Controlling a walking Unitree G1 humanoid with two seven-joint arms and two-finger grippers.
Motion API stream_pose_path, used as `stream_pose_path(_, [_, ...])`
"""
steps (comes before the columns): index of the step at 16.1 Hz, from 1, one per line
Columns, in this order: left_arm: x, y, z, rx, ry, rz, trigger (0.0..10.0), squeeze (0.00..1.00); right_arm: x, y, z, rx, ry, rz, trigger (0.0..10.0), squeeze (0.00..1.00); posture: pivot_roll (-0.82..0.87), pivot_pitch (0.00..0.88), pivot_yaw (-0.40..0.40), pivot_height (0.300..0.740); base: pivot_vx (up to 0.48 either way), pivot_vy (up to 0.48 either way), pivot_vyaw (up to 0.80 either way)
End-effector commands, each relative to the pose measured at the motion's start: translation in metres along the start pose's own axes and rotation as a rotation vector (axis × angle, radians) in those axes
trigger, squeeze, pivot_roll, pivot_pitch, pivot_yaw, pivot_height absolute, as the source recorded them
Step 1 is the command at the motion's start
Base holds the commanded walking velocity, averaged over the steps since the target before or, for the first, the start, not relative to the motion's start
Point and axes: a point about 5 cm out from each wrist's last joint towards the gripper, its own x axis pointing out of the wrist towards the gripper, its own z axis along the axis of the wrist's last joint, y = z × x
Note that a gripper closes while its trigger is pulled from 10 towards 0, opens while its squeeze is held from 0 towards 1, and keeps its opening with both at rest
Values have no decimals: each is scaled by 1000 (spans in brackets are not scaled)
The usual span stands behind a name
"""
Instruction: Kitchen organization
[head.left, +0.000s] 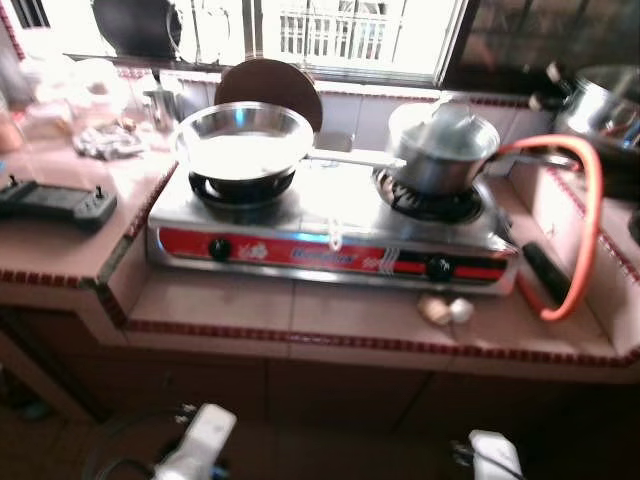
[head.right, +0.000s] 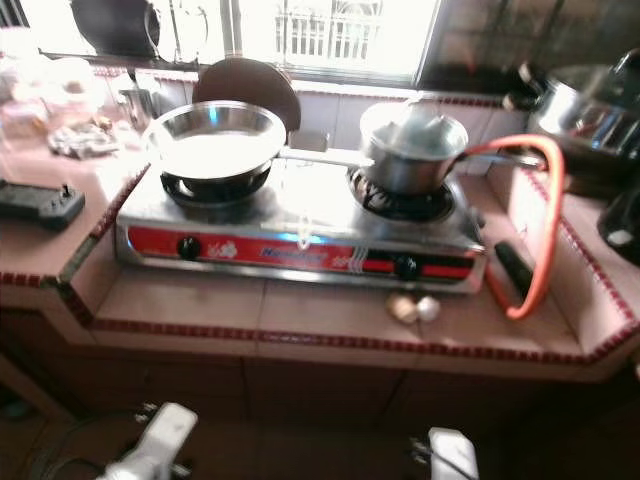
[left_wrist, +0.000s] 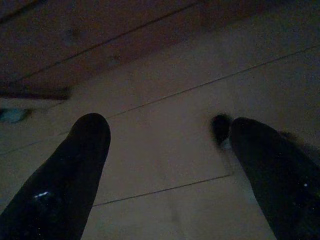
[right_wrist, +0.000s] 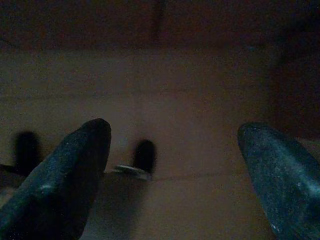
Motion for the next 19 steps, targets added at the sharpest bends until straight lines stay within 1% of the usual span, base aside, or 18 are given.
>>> stream_pose_path(1, [1,-10,8,7,-19,-32,10000,0,-2,-10,-3,-4,13,-33,10000,0,144,0,-73,740,0,424,0])
stream_pose_path(2, [1,-10,8,12,-18,-32,10000,0,0,-4,0,-12,7,-27,10000,0,143,0,-73,740,0,424,0])
stream_pose_path(4, [1,-10,8,20,-20,-32,10000,0,1,2,5,-17,1,-23,10000,0,140,0,-73,740,0,426,0])
stream_pose_path(6, [1,-9,8,28,-21,-33,10000,0,2,5,8,-24,-3,-22,10000,0,136,0,-73,740,0,426,0])
stream_pose_path(9, [1,-10,8,29,-21,-37,10000,0,2,4,7,-32,-2,-23,10000,0,135,0,-77,740,0,427,0])
stream_pose_path(12, [0,-11,8,25,-26,-44,10000,0,-1,-7,-1,-34,13,-37,10000,0,136,0,-80,740,0,0,0])
stream_pose_path(14, [0,-11,8,24,-25,-47,10000,0,-2,-11,-4,-34,16,-40,10000,0,127,0,-77,740,0,0,0])
stream_pose_path(15, [0,-11,8,21,-23,-55,10000,0,-4,-18,-8,-32,20,-47,10000,0,125,0,-76,740,0,0,0])
stream_pose_path(19, [0,-11,7,18,-22,-55,10000,0,-4,-20,-11,-36,28,-49,10000,0,125,0,-76,740,0,0,0])
